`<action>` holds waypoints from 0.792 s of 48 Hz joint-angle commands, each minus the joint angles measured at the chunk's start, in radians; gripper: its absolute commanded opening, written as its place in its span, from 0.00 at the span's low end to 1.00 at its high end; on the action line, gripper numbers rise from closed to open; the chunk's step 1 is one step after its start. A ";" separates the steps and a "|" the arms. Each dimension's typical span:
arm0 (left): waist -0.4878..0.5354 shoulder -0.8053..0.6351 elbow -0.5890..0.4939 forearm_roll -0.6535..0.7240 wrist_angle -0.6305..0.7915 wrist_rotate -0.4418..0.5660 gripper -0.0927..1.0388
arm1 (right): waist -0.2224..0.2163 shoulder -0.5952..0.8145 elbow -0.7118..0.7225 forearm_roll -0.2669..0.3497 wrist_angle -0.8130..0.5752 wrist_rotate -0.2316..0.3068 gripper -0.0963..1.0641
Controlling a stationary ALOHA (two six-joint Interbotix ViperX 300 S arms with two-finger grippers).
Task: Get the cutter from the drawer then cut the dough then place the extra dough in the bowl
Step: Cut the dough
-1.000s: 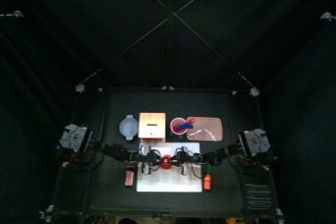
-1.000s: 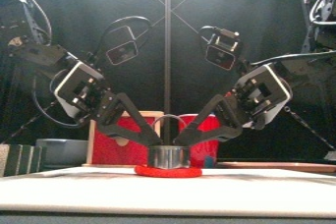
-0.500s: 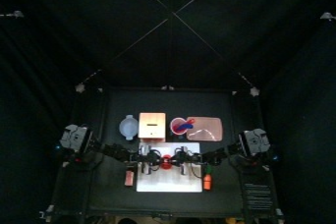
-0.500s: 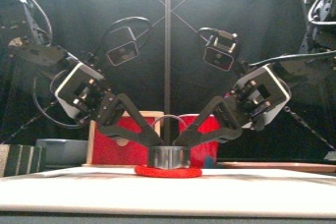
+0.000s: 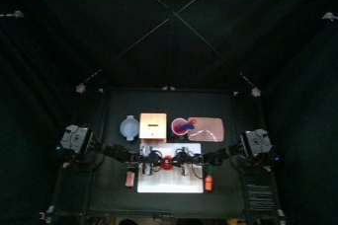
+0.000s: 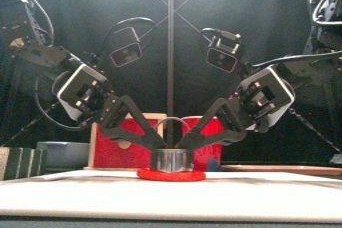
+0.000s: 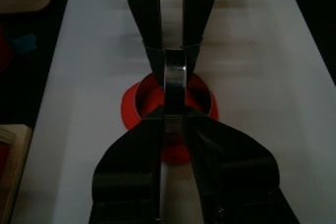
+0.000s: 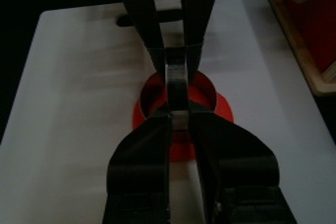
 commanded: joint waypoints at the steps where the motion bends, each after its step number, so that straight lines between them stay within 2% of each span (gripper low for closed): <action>1: -0.003 0.035 0.006 0.000 0.066 0.000 0.62 | -0.029 0.018 -0.025 -0.031 0.060 0.008 0.48; 7: 0.008 0.006 -0.003 0.005 0.066 0.006 0.64 | -0.029 -0.002 -0.048 -0.061 0.101 0.011 0.49; 12: 0.017 -0.017 -0.005 0.009 0.066 0.018 0.68 | -0.029 -0.011 -0.060 -0.063 0.123 0.012 0.50; 24: 0.041 -0.052 -0.012 0.011 0.058 0.048 0.79 | -0.034 -0.032 -0.091 -0.067 0.140 0.011 0.61; 31: 0.055 -0.083 -0.015 0.009 0.058 0.077 0.80 | -0.034 -0.049 -0.095 -0.071 0.140 0.008 0.67; 38: 0.055 -0.107 -0.017 0.011 0.058 0.084 0.80 | -0.034 -0.072 -0.092 -0.087 0.140 0.008 0.68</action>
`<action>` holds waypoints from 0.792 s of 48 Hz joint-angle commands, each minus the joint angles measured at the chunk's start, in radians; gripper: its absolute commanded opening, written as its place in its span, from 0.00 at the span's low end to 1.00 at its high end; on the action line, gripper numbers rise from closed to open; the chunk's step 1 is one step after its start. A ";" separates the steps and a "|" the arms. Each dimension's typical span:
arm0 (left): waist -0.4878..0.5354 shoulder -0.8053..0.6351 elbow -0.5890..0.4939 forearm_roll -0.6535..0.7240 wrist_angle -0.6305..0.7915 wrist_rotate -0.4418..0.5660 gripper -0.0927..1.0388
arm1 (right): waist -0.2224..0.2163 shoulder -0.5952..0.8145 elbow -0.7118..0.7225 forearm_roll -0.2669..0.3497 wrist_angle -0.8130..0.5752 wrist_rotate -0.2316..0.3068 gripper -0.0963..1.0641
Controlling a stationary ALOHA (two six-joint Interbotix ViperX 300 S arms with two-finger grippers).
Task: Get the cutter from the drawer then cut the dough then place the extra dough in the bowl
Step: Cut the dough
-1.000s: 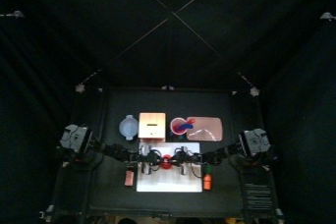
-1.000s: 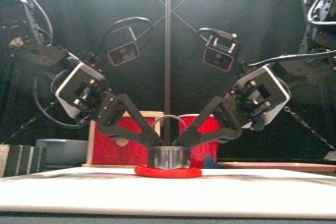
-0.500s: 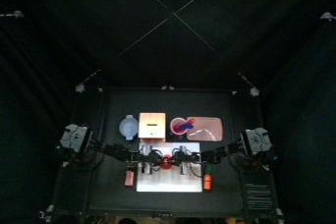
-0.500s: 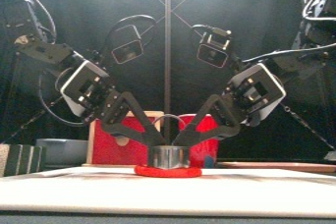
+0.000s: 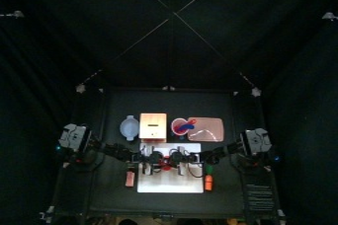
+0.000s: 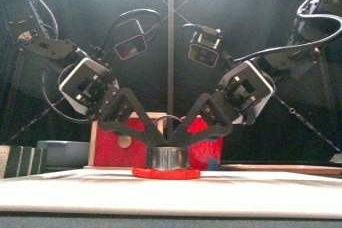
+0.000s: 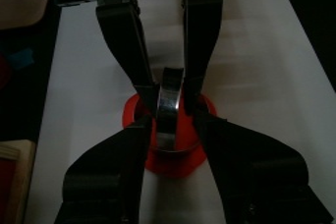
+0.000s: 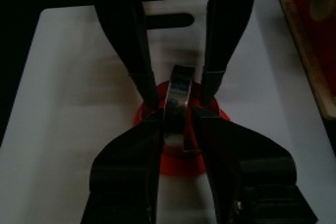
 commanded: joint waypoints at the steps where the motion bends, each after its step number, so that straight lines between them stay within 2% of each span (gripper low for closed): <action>1: 0.006 -0.028 0.005 0.002 0.011 0.002 0.80 | -0.008 -0.048 -0.005 -0.014 0.000 -0.002 0.68; 27: 0.008 -0.080 -0.020 0.020 0.011 0.012 0.80 | -0.002 -0.101 -0.012 -0.017 0.014 0.011 0.69; 38: 0.006 -0.091 -0.018 0.038 0.025 0.009 0.80 | -0.002 -0.103 -0.017 -0.011 0.020 0.012 0.77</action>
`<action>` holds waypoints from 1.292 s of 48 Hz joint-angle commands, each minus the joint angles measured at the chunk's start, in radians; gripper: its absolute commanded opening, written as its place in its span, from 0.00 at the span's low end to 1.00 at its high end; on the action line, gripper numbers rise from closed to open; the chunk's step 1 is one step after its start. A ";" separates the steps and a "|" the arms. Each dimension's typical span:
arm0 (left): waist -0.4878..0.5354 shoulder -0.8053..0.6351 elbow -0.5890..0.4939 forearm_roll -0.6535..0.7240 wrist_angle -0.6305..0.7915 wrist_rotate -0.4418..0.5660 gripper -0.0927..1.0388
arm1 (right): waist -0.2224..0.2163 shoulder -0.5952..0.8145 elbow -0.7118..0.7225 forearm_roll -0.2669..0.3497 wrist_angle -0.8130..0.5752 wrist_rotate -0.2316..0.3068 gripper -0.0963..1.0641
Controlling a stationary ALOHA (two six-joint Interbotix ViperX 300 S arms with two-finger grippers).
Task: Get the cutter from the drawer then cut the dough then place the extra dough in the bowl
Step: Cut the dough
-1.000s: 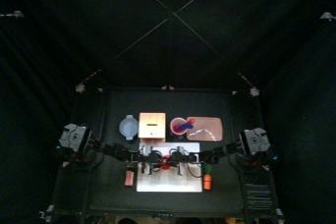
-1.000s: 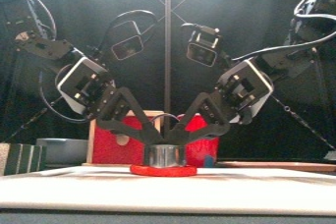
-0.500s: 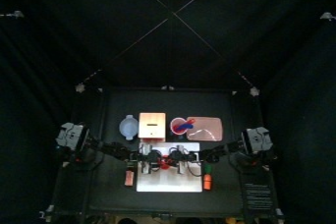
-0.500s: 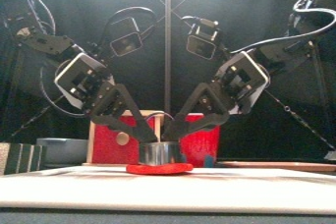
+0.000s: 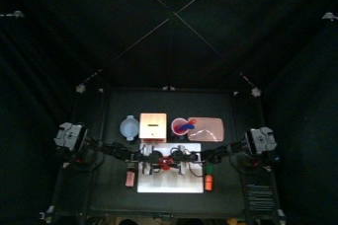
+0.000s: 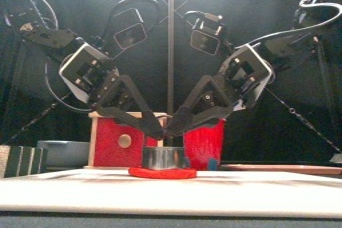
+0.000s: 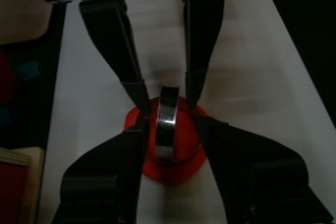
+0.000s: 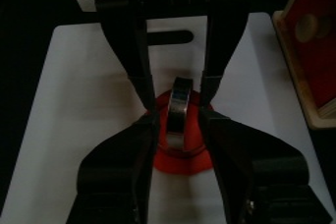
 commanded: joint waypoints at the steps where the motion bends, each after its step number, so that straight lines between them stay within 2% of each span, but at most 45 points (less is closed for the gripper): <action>1: 0.003 -0.032 -0.014 0.005 0.006 -0.003 0.80 | -0.002 -0.040 -0.021 0.005 -0.005 0.002 0.77; 25: 0.005 -0.097 0.086 -0.005 0.015 -0.003 0.79 | -0.003 -0.038 -0.069 0.020 0.078 0.003 0.79; 40: 0.012 -0.051 0.106 0.000 -0.103 0.014 0.78 | -0.012 -0.080 -0.167 0.037 0.345 0.005 0.80; 62: 0.012 -0.008 0.146 -0.034 -0.227 0.051 0.55 | -0.058 -0.103 -0.265 0.077 0.586 0.009 0.80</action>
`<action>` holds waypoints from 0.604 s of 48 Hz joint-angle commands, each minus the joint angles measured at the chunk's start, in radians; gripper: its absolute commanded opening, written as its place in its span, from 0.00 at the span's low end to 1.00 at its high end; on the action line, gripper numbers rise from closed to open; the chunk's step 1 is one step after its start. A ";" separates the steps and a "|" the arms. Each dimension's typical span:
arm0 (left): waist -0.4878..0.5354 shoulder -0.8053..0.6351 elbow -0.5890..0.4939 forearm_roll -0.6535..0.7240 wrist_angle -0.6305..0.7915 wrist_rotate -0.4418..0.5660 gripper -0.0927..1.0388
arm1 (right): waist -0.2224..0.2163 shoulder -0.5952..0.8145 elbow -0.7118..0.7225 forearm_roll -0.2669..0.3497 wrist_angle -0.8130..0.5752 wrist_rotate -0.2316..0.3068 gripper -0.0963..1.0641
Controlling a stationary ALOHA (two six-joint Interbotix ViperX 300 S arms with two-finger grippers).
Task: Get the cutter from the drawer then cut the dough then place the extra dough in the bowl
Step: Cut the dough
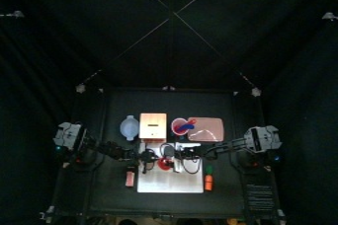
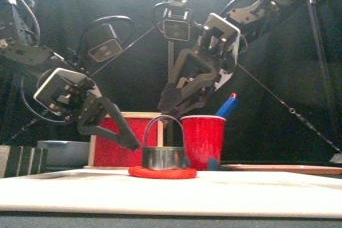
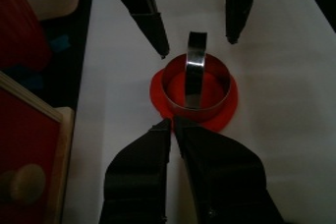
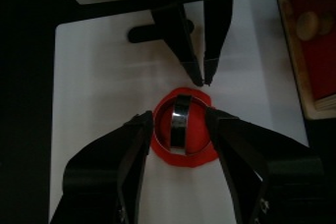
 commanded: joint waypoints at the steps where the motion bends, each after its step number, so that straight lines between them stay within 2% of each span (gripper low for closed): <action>1: 0.002 0.000 -0.008 -0.002 -0.029 0.002 0.55 | -0.008 -0.038 -0.046 0.012 0.052 0.002 0.80; 8: -0.005 0.026 -0.020 -0.003 -0.037 -0.002 0.54 | -0.011 -0.038 -0.060 0.014 0.089 0.014 0.80; 18: -0.014 0.063 -0.048 -0.002 -0.037 0.000 0.54 | -0.011 -0.018 -0.067 -0.020 0.106 0.057 0.80; 29: -0.029 0.057 -0.051 -0.003 -0.032 -0.003 0.54 | -0.011 -0.011 -0.069 -0.028 0.107 0.060 0.80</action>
